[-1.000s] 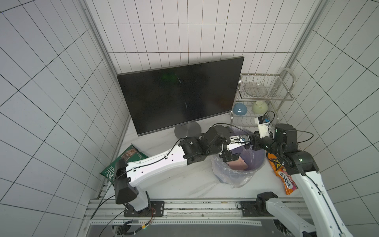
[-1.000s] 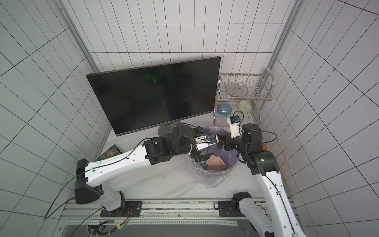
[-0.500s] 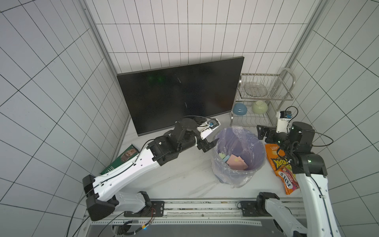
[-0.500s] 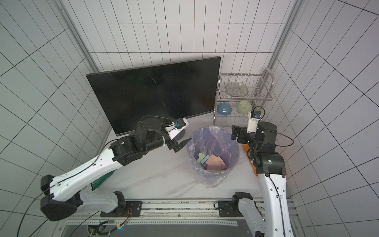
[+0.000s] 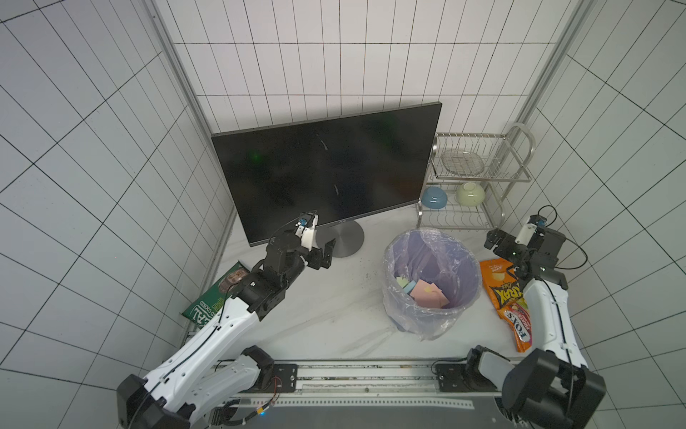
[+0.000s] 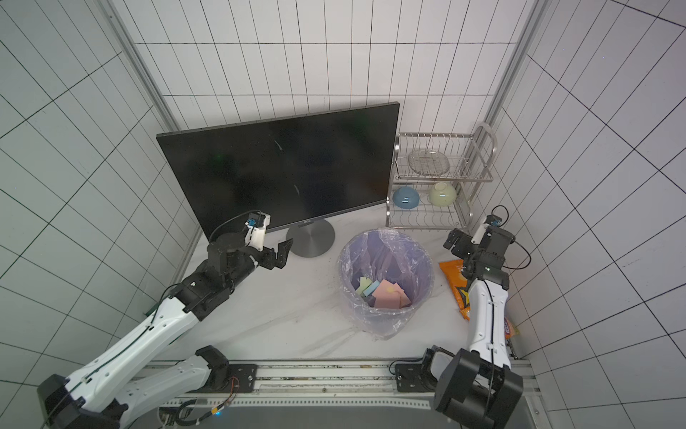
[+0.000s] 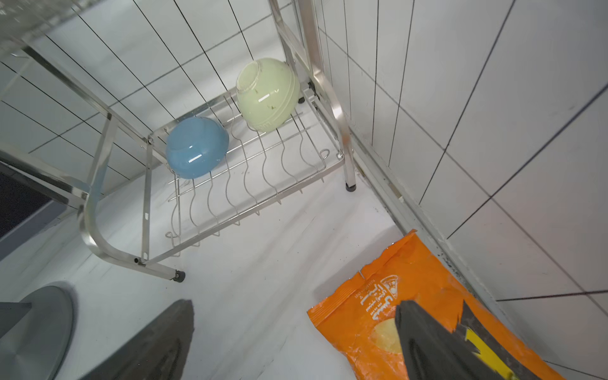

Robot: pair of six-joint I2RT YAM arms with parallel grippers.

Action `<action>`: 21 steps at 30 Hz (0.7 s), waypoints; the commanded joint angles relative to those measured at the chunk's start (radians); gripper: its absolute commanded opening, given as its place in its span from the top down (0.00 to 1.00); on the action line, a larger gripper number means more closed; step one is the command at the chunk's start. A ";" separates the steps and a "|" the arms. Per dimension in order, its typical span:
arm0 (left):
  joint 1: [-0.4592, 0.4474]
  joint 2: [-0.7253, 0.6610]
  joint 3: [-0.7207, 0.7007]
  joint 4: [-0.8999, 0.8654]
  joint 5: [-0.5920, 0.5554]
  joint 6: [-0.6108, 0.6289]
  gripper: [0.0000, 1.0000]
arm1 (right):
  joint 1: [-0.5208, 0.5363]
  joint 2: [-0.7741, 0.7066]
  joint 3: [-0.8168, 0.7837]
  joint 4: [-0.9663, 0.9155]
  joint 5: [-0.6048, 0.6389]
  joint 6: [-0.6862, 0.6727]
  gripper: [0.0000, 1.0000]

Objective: Remove the sticky note from the monitor
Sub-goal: Reset both arms

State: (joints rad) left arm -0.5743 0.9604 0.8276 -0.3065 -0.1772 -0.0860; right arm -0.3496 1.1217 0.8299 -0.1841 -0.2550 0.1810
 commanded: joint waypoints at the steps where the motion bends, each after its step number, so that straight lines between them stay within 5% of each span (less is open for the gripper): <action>1: 0.009 0.021 -0.066 0.075 -0.059 -0.081 0.02 | -0.004 0.027 -0.069 0.216 -0.004 0.034 0.01; 12: 0.184 0.042 -0.317 0.293 -0.037 -0.141 0.01 | 0.040 0.160 -0.281 0.549 0.027 0.037 0.01; 21: 0.318 -0.042 -0.374 0.347 -0.027 -0.113 0.02 | 0.074 0.195 -0.375 0.703 0.067 0.027 0.01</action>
State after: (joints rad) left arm -0.2760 0.9459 0.4763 -0.0433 -0.2035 -0.2260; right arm -0.2924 1.3079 0.4843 0.4171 -0.2157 0.2138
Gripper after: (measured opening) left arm 0.985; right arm 0.987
